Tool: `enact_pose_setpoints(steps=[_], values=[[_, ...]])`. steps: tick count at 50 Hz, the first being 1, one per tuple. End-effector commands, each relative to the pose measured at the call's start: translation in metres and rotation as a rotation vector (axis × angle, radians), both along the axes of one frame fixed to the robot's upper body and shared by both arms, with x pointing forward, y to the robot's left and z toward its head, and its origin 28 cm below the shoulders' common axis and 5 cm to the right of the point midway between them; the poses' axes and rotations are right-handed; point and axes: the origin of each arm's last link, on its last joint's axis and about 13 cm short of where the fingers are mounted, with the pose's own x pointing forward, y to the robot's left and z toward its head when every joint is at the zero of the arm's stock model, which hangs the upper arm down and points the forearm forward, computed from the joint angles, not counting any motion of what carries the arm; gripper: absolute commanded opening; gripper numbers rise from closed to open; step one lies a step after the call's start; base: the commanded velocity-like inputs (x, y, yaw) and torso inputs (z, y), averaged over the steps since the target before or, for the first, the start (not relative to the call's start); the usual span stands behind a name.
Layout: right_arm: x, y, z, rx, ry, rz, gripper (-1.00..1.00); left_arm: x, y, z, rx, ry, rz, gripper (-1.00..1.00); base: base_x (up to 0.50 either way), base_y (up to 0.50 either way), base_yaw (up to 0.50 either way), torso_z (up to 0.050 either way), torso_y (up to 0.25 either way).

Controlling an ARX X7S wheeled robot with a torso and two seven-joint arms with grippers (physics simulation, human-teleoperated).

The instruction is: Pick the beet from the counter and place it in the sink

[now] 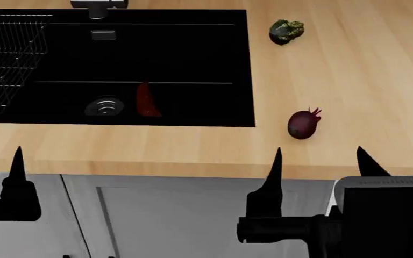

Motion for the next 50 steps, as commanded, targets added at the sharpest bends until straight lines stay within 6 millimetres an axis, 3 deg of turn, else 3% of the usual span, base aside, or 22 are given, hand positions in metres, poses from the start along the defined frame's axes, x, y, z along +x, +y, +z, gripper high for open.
enact_pose_setpoints(steps=[1, 17, 38, 50], values=[[-0.0027, -0.0010, 0.0132, -0.008, -0.038, 0.004, 1.00, -0.0011, 0.0078, 0.0073, -0.015, -0.005, 0.049, 1.00, 0.00, 0.00, 0.00, 0.000, 0.000], [-0.0037, -0.0015, 0.0089, 0.009, -0.034, 0.017, 1.00, -0.0021, 0.0050, 0.0043, -0.029, 0.002, 0.021, 1.00, 0.19, 0.20, 0.00, 0.000, 0.000], [-0.0052, -0.0019, 0.0075, 0.042, -0.036, 0.035, 1.00, -0.0029, 0.0032, 0.0001, -0.047, 0.017, -0.003, 1.00, 0.36, 0.25, 0.00, 0.000, 0.000], [-0.0054, -0.0015, 0.0081, 0.053, -0.038, 0.046, 1.00, -0.0017, 0.0027, 0.0002, -0.051, 0.022, -0.006, 1.00, 0.41, 0.03, 0.00, 0.000, 0.000]])
